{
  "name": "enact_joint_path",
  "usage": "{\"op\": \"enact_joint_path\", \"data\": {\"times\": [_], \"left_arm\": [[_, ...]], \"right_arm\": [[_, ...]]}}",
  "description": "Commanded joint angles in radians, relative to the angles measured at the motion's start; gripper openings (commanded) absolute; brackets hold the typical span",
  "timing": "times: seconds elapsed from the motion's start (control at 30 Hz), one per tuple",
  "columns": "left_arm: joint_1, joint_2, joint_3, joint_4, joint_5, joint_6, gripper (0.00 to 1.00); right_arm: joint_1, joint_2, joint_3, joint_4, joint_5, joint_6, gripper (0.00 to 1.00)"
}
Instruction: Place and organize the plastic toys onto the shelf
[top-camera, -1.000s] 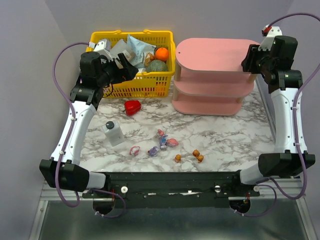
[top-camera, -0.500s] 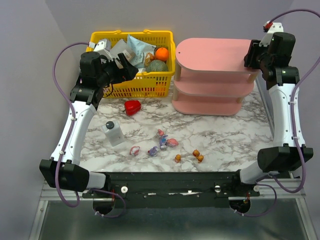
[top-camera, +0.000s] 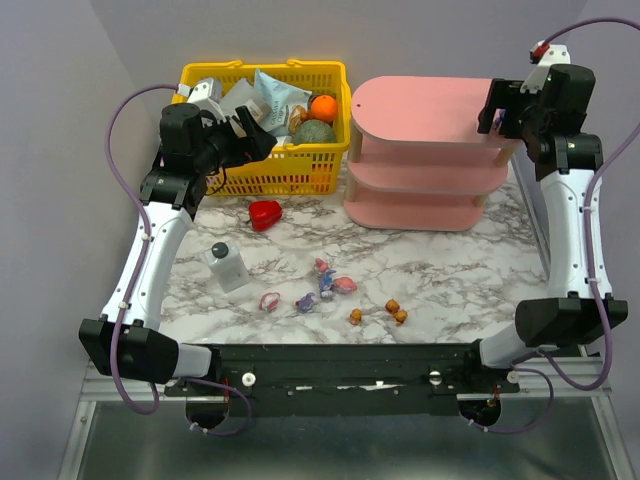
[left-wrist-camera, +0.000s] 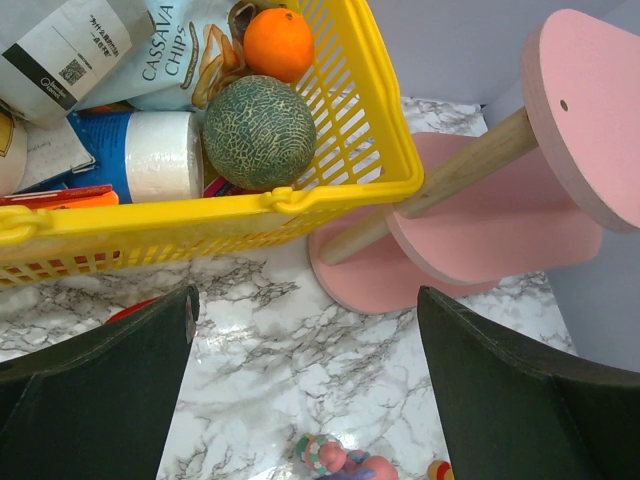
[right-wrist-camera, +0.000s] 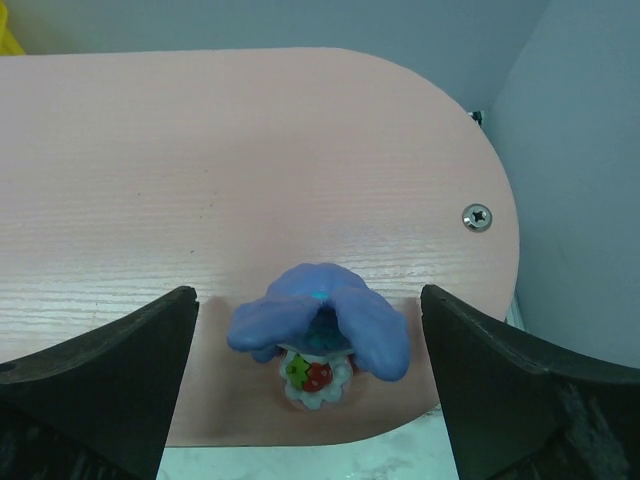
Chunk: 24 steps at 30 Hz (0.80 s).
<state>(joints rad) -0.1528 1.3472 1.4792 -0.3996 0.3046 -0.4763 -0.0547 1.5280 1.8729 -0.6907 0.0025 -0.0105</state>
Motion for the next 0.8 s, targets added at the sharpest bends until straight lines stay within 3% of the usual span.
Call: {"op": "enact_joint_path", "data": {"times": [0.0, 0.2, 0.43, 0.63, 0.77], "left_arm": [[-0.007, -0.026, 0.006, -0.016, 0.016, 0.007, 0.99], [-0.007, -0.045, -0.003, -0.01, 0.028, 0.015, 0.99], [-0.007, -0.056, -0.008, -0.007, 0.037, 0.004, 0.99], [-0.01, -0.045, -0.019, 0.004, 0.064, -0.019, 0.99], [-0.011, -0.051, -0.036, 0.008, 0.06, -0.025, 0.99]], "right_arm": [[-0.01, -0.042, 0.045, -0.049, 0.03, 0.007, 1.0], [-0.01, -0.075, 0.107, -0.21, 0.039, 0.083, 1.0], [-0.01, -0.29, -0.069, -0.219, 0.015, 0.127, 1.0], [0.001, -0.486, -0.233, -0.193, -0.249, 0.184, 1.0], [0.085, -0.617, -0.414, -0.132, -0.363, 0.288, 1.0]]}}
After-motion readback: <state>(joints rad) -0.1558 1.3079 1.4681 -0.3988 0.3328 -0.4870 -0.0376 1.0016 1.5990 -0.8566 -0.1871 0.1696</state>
